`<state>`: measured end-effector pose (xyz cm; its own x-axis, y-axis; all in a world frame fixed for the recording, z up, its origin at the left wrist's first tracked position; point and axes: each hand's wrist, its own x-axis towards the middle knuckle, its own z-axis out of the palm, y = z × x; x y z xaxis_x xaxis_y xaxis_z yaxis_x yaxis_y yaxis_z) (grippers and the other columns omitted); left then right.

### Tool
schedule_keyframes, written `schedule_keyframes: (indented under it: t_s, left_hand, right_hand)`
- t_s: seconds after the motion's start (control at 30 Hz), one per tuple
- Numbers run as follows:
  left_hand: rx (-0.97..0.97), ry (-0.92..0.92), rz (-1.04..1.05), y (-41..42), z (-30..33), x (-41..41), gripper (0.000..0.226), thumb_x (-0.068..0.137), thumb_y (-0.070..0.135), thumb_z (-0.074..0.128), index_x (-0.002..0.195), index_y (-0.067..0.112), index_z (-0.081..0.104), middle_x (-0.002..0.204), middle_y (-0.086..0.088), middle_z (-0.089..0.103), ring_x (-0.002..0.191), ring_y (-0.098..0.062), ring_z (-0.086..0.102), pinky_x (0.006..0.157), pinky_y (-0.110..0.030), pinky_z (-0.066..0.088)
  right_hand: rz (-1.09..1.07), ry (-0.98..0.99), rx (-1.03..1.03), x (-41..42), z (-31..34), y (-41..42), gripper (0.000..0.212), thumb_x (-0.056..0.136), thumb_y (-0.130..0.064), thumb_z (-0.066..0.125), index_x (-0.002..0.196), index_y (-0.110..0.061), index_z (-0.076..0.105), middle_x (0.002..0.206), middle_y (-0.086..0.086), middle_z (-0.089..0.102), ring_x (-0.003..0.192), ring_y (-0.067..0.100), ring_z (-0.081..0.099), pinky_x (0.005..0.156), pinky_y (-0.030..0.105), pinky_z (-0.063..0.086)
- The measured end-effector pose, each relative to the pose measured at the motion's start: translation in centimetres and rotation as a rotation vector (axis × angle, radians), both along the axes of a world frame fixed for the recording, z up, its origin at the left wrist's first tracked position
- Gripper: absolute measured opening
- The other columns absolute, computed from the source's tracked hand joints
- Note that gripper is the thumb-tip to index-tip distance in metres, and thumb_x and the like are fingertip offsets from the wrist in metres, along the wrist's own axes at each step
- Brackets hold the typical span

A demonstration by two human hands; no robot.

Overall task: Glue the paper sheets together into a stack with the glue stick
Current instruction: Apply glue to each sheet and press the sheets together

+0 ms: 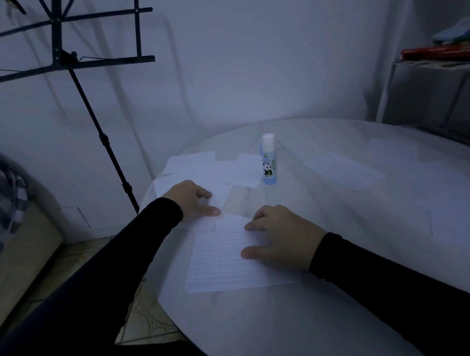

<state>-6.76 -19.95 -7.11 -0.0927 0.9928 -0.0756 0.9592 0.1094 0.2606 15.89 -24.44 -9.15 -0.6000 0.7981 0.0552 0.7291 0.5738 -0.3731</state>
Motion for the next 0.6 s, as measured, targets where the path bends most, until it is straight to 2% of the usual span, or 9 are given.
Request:
schedule_keyframes:
  t_s: [0.2, 0.33, 0.43, 0.5, 0.57, 0.6]
  left_hand:
    - [0.064, -0.065, 0.008, 0.7, -0.7, -0.8, 0.050, 0.074, 0.048, 0.076, 0.118, 0.025, 0.068, 0.127, 0.002, 0.057, 0.123, -0.018, 0.049, 0.090, -0.018, 0.029]
    - [0.130, -0.075, 0.002, 0.7, -0.7, -0.9, 0.039, 0.076, 0.049, 0.074, 0.109, 0.030, 0.072, 0.117, 0.007, 0.061, 0.114, -0.015, 0.053, 0.087, -0.022, 0.034]
    - [0.211, -0.133, -0.038, 0.0, 1.2, -0.1, 0.025, 0.079, 0.046, 0.072, 0.099, 0.031, 0.074, 0.102, 0.012, 0.059, 0.095, -0.009, 0.053, 0.080, -0.021, 0.033]
    - [0.244, -0.173, -0.089, -0.5, 3.1, 0.7, 0.012, 0.081, 0.045, 0.071, 0.087, 0.035, 0.072, 0.090, 0.016, 0.058, 0.080, -0.005, 0.051, 0.071, -0.020, 0.035]
    - [0.237, -0.225, -0.140, -1.0, 4.6, 1.7, 0.009, 0.079, 0.048, 0.071, 0.081, 0.039, 0.070, 0.087, 0.012, 0.063, 0.077, -0.005, 0.057, 0.066, -0.018, 0.041]
    - [0.224, -0.251, -0.165, -1.3, 5.1, 2.2, 0.010, 0.077, 0.050, 0.071, 0.081, 0.041, 0.071, 0.090, 0.008, 0.067, 0.080, -0.009, 0.061, 0.069, -0.019, 0.044]
  right_hand:
    - [0.002, 0.018, -0.012, 0.2, 0.1, 0.1, 0.061, 0.077, -0.056, 0.065, 0.128, -0.025, 0.056, 0.125, -0.004, 0.048, 0.117, 0.016, 0.040, 0.105, 0.036, 0.033]
    - [0.011, 0.036, -0.004, 0.3, -0.2, 0.4, 0.059, 0.078, -0.056, 0.065, 0.128, -0.025, 0.056, 0.126, -0.004, 0.049, 0.119, 0.015, 0.042, 0.106, 0.035, 0.033]
    - [0.008, 0.151, 0.038, 0.7, 0.3, 1.1, 0.052, 0.080, -0.051, 0.066, 0.123, -0.022, 0.060, 0.122, -0.002, 0.053, 0.118, 0.013, 0.047, 0.106, 0.027, 0.033]
    - [-0.006, 0.248, 0.153, 1.1, 1.1, 1.8, 0.044, 0.082, -0.042, 0.068, 0.118, -0.019, 0.063, 0.118, 0.002, 0.058, 0.116, 0.016, 0.050, 0.104, 0.022, 0.032]
    - [-0.040, 0.361, 0.261, 1.6, 2.2, 2.5, 0.041, 0.082, -0.033, 0.069, 0.120, -0.017, 0.061, 0.118, 0.005, 0.057, 0.116, 0.018, 0.050, 0.103, 0.022, 0.032]
    - [-0.062, 0.416, 0.292, 1.9, 2.7, 2.8, 0.044, 0.082, -0.028, 0.069, 0.123, -0.017, 0.058, 0.120, 0.005, 0.055, 0.116, 0.018, 0.049, 0.104, 0.024, 0.034]
